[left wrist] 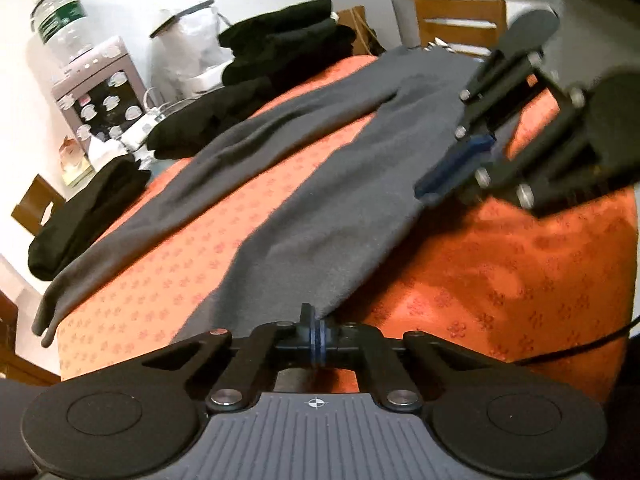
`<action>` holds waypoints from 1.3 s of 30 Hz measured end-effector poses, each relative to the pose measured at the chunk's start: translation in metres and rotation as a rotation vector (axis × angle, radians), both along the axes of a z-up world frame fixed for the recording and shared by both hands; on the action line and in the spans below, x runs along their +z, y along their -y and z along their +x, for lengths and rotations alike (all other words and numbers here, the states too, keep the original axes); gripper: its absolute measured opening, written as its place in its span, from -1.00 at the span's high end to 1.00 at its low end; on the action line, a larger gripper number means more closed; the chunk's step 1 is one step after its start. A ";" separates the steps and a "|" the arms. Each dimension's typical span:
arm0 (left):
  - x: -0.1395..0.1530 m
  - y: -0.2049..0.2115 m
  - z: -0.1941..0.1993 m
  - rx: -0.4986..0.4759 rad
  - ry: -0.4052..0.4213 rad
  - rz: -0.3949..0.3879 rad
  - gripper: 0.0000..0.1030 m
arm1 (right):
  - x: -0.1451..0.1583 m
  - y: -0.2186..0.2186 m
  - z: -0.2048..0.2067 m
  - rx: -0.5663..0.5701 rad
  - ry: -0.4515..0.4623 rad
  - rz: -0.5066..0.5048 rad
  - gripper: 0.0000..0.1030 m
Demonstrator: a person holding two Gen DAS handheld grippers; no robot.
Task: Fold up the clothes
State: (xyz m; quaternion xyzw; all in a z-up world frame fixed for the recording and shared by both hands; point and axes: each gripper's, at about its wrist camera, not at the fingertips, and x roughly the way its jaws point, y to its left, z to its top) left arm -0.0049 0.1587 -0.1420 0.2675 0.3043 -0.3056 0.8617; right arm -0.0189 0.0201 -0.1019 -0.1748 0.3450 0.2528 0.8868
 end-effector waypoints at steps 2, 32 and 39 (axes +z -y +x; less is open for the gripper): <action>0.007 -0.003 0.002 0.023 -0.014 -0.023 0.92 | -0.004 -0.002 -0.005 0.022 0.023 -0.041 0.38; 0.025 -0.009 0.029 0.580 -0.189 -0.139 0.92 | -0.058 0.256 -0.027 -0.314 0.106 -0.399 0.94; 0.018 0.009 0.023 0.724 -0.186 -0.137 0.92 | -0.031 0.337 -0.043 -0.536 0.020 -0.145 0.78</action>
